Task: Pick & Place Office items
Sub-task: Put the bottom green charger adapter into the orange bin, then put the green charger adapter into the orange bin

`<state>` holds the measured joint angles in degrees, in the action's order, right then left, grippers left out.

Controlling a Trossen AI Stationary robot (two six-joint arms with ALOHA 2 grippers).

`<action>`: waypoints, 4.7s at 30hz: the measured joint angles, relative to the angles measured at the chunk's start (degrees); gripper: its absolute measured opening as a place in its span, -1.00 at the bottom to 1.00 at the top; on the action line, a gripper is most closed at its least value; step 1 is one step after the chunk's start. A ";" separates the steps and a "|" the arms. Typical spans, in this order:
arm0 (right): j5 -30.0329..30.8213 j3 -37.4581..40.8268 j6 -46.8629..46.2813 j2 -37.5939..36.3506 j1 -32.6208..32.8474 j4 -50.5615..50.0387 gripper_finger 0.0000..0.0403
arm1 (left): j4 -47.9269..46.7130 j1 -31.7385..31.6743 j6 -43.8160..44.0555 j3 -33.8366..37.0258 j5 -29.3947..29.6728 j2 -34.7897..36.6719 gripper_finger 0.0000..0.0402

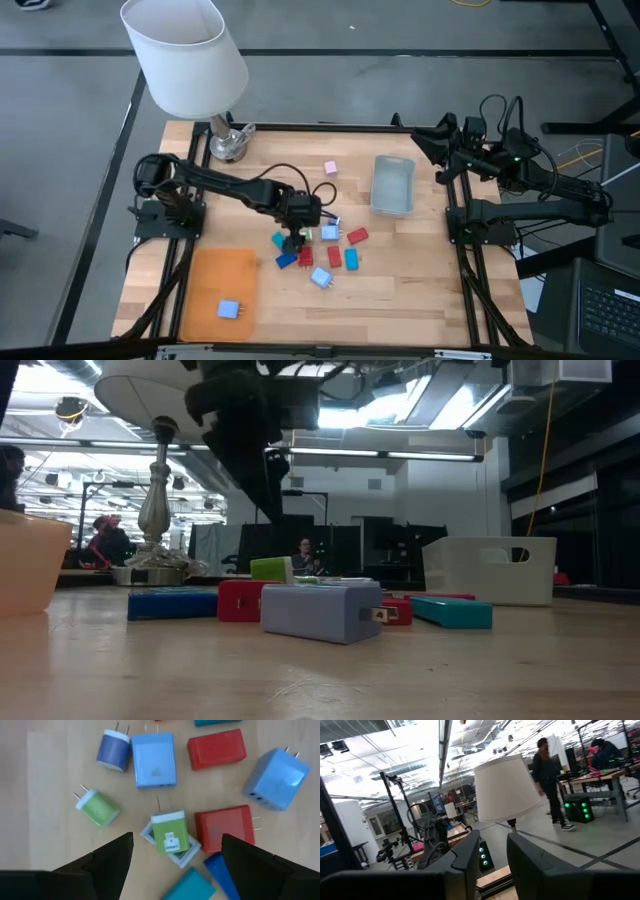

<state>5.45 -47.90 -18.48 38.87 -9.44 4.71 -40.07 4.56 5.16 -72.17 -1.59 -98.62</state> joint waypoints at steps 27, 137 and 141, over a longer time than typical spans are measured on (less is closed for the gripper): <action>-3.10 0.00 0.16 0.00 -0.02 -0.04 -0.50 | 4.12 0.32 11.35 -0.01 1.74 -7.71 0.22; -1.81 0.00 2.43 0.70 -0.41 -0.42 -0.50 | 8.35 23.92 67.39 29.42 4.24 34.88 0.42; -1.81 0.00 2.45 0.70 -0.41 -0.42 -0.50 | 7.78 14.03 59.98 27.22 6.36 35.21 0.41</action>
<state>3.64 -47.90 -16.03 39.57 -9.85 4.29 -32.28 18.59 65.14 -44.95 4.77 -63.41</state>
